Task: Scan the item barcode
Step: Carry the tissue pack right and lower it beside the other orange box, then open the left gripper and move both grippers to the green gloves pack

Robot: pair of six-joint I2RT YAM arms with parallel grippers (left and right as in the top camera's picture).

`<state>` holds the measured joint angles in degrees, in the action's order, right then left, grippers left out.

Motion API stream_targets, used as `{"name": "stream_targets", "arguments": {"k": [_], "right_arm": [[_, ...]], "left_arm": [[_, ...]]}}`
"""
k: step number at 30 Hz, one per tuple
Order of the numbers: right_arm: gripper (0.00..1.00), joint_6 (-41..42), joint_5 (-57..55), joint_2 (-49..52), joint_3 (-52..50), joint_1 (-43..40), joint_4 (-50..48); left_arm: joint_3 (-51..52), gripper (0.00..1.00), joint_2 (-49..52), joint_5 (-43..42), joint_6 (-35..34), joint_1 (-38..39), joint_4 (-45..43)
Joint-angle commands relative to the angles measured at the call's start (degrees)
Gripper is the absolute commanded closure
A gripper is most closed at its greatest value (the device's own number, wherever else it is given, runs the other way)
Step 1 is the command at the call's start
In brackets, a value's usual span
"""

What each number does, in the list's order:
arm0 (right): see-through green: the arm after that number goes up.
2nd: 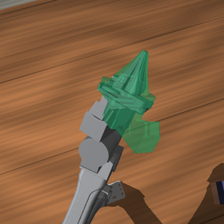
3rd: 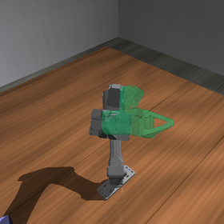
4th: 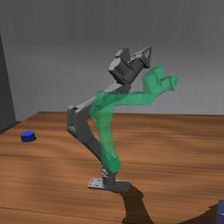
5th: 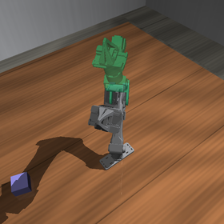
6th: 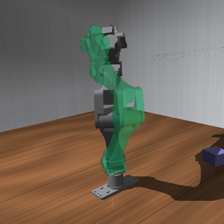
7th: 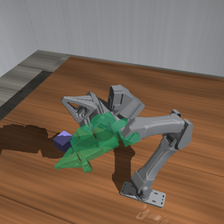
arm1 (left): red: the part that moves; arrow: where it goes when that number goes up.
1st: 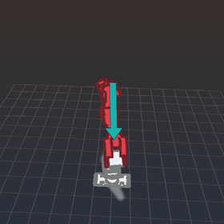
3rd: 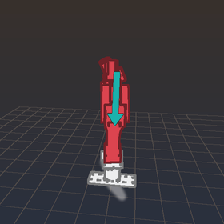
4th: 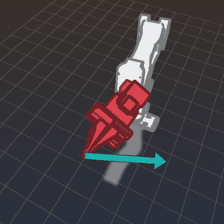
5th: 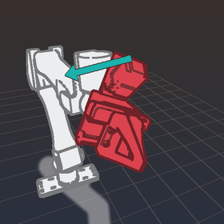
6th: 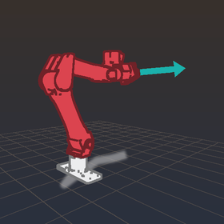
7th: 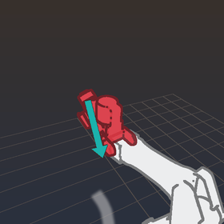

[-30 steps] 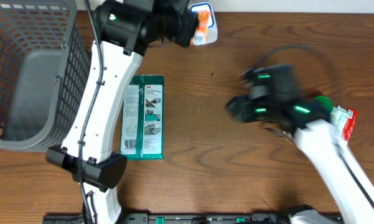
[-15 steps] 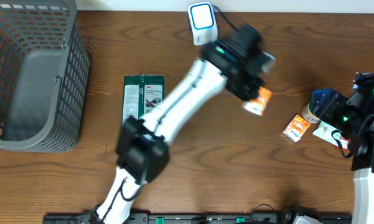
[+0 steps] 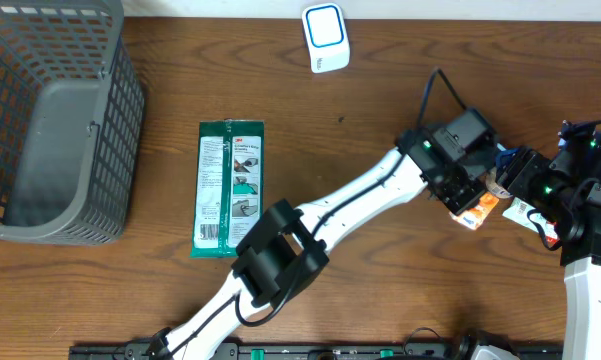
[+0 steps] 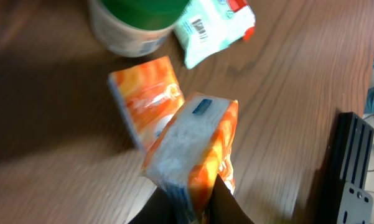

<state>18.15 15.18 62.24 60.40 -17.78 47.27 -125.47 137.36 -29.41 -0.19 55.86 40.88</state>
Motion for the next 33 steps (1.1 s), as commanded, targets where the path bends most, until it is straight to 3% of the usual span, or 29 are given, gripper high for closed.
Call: {"name": "stream_targets", "arguments": {"k": [1, 2, 6, 8, 20, 30, 33], "right_arm": [[0.41, -1.1, -0.4, -0.1, -0.2, -0.3, -0.1], [0.41, -1.1, -0.4, -0.1, -0.2, -0.3, -0.1], [0.4, -1.1, -0.4, -0.1, -0.2, -0.3, 0.0], [0.4, -1.2, -0.4, -0.1, -0.2, -0.3, 0.0], [0.35, -2.4, -1.0, -0.1, -0.2, -0.3, 0.2], [0.33, -2.6, 0.0, -0.2, -0.2, -0.2, 0.5], [0.09, -2.6, 2.3, -0.2, -0.2, -0.1, 0.5]], "left_arm": [[-0.3, 0.85, 0.3, 0.5, 0.3, 1.0, -1.6], [-0.3, 0.83, 0.3, 0.5, 0.3, 1.1, -2.1], [-0.3, 0.44, 0.3, 0.9, 0.3, 1.4, -2.0], [-0.3, 0.36, 0.3, 3.3, 0.3, 1.4, -1.7], [-0.3, 0.31, 0.2, 10.3, 0.3, 0.6, 0.9], [-0.3, 0.3, -2.0, 12.2, 0.3, -5.2, 5.1], [-0.3, 0.3, -2.6, 12.2, 0.3, -7.8, 7.2]]}}
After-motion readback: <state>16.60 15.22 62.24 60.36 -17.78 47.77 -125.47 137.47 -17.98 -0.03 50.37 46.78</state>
